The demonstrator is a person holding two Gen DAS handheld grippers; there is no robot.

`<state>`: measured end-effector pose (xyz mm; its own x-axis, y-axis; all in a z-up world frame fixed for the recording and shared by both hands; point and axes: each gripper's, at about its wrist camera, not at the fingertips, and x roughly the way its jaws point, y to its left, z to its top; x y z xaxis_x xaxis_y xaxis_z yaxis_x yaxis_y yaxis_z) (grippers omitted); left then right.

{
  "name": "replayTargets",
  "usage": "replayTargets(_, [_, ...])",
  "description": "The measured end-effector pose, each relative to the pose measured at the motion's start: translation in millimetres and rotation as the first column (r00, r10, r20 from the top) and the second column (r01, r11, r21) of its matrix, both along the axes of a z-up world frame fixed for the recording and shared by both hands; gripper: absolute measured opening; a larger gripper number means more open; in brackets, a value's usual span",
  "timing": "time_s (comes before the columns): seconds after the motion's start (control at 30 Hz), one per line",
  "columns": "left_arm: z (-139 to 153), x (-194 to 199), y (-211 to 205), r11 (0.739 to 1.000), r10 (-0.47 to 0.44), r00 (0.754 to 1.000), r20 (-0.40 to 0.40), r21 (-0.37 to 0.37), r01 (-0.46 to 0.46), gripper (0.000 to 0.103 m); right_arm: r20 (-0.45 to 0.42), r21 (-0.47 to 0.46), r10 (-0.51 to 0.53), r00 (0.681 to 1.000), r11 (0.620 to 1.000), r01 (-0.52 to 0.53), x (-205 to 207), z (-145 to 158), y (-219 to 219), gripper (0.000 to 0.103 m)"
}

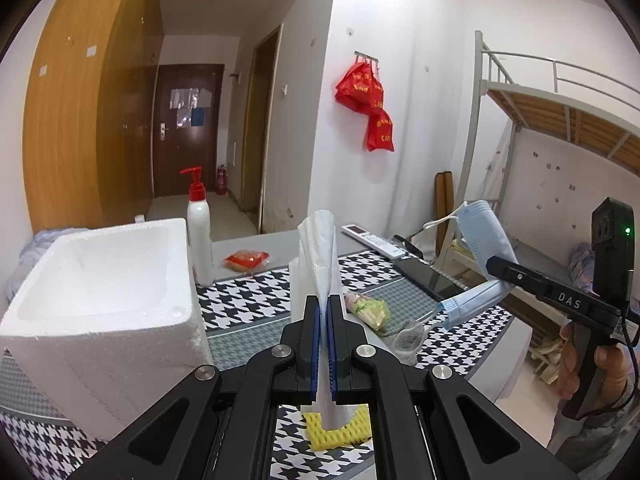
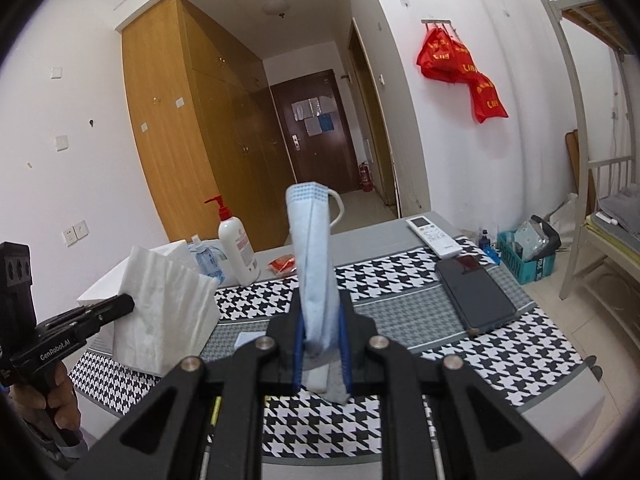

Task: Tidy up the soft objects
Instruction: 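Lift the tissue with the left gripper while the right gripper lifts the mask, then carry the tissue with the left gripper over the foam box and release it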

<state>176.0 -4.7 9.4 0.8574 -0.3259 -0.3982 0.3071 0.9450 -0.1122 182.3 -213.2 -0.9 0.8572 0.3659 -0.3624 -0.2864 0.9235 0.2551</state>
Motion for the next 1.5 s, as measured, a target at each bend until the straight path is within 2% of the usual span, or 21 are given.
replayTargets(0.27, [3.1, -5.9, 8.8, 1.000, 0.026, 1.000, 0.012, 0.000, -0.026, 0.004, 0.024, -0.028, 0.032, 0.999, 0.999, -0.031, -3.2, 2.6, 15.3, 0.018])
replayTargets(0.9, [27.8, -17.1, 26.5, 0.993, 0.111, 0.988, 0.103, 0.020, -0.114, 0.004, 0.071, -0.038, 0.116, 0.991, 0.993, -0.114, 4.5, 24.4, 49.7, 0.018])
replayTargets(1.5, [49.8, -20.3, 52.9, 0.974, 0.216, 0.963, 0.164, 0.031, -0.223, 0.004, 0.129, -0.034, 0.201, 0.971, 0.980, -0.198, 10.1, 47.3, 81.7, 0.018])
